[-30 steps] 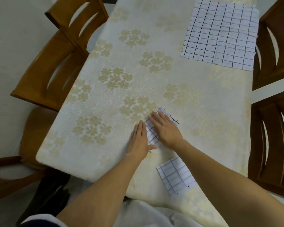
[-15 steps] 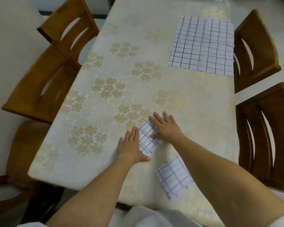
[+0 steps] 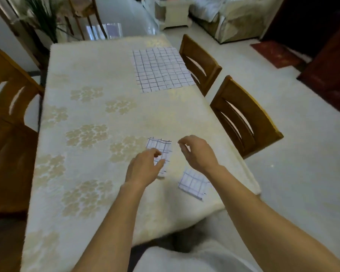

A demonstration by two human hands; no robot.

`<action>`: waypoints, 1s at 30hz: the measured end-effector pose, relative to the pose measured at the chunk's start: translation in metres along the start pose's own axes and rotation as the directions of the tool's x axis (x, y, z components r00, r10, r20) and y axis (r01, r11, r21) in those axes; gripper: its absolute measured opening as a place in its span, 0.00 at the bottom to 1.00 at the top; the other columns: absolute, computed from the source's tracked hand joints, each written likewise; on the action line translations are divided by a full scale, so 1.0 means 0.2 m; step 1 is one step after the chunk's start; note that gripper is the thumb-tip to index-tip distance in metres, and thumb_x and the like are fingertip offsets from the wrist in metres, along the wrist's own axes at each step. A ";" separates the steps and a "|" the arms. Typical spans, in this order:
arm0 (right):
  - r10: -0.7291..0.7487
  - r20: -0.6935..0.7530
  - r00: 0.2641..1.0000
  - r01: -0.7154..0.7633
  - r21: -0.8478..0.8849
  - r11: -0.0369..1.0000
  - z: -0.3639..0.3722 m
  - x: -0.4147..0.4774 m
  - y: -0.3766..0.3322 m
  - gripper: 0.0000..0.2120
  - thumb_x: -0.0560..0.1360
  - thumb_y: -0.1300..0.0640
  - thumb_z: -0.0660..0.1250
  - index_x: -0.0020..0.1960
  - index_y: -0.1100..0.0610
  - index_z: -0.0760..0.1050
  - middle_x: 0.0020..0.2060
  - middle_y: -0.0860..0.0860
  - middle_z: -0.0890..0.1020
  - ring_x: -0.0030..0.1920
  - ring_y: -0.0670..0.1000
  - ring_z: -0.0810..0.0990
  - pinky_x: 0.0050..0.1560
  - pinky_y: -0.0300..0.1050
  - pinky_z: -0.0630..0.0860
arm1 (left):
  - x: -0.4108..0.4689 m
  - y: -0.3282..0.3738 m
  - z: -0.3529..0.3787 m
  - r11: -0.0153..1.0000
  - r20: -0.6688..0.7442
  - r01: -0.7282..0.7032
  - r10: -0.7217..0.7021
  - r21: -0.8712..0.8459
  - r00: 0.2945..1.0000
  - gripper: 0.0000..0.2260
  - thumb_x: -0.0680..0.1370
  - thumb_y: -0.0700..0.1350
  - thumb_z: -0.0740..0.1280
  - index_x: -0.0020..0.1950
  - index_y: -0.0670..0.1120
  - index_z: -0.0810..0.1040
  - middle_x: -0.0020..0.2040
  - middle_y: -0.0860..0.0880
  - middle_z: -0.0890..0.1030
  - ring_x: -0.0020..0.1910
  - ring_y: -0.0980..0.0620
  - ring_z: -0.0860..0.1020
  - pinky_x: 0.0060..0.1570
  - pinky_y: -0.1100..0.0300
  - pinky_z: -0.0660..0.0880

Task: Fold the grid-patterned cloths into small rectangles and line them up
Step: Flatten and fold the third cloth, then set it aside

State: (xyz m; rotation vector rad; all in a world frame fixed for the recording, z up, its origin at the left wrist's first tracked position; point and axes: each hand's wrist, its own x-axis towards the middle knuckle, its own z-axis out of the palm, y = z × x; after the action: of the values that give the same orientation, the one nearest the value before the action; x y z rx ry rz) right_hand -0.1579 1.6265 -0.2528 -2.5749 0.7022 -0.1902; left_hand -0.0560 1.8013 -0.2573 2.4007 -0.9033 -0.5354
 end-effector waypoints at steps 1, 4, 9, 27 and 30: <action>0.032 -0.012 0.999 -0.032 -0.017 0.999 -0.03 -0.07 0.02 0.12 0.82 0.52 0.60 0.60 0.52 0.80 0.53 0.49 0.82 0.50 0.51 0.79 0.50 0.45 0.77 | -0.02 0.02 0.01 0.999 0.040 -0.022 0.024 -0.045 0.999 0.14 0.80 0.54 0.67 0.63 0.51 0.79 0.60 0.53 0.82 0.57 0.52 0.80 0.59 0.52 0.77; 0.134 -0.055 0.989 -0.138 -0.060 0.989 -0.13 -0.26 0.11 0.12 0.82 0.50 0.61 0.58 0.52 0.80 0.51 0.49 0.82 0.49 0.50 0.80 0.50 0.46 0.78 | -0.06 0.09 0.04 0.993 0.117 -0.065 0.076 -0.101 0.990 0.12 0.80 0.55 0.68 0.60 0.52 0.80 0.58 0.55 0.82 0.55 0.54 0.80 0.58 0.52 0.77; 0.196 -0.161 0.967 -0.198 0.004 0.980 -0.28 -0.42 0.19 0.12 0.82 0.49 0.62 0.58 0.52 0.81 0.51 0.47 0.83 0.48 0.47 0.80 0.49 0.41 0.77 | -0.13 0.18 0.01 0.990 0.142 -0.134 0.139 -0.047 0.980 0.11 0.81 0.56 0.66 0.60 0.54 0.79 0.58 0.58 0.80 0.58 0.55 0.77 0.57 0.52 0.77; 0.315 -0.284 0.906 -0.282 0.154 0.947 -0.79 -0.79 1.16 0.11 0.81 0.46 0.63 0.57 0.49 0.80 0.50 0.46 0.82 0.46 0.43 0.77 0.44 0.31 0.70 | -0.15 1.31 0.61 0.905 0.236 -0.351 0.296 0.242 0.926 0.15 0.81 0.55 0.67 0.67 0.53 0.77 0.64 0.54 0.79 0.61 0.53 0.78 0.64 0.55 0.76; 0.345 -0.273 0.898 -0.301 0.189 0.935 -0.93 -0.90 1.45 0.12 0.81 0.48 0.63 0.58 0.52 0.80 0.52 0.48 0.82 0.49 0.45 0.78 0.47 0.36 0.73 | -0.10 1.62 0.81 0.898 0.231 -0.390 0.343 0.204 0.911 0.14 0.81 0.54 0.67 0.66 0.54 0.78 0.63 0.54 0.80 0.58 0.55 0.78 0.60 0.60 0.76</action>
State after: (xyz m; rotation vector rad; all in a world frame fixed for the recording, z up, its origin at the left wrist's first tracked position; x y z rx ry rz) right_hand -0.4872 1.4238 -0.2263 -2.2719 1.1738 -0.5142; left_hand -0.3128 1.5536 -0.1918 2.3285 -1.5523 -0.5346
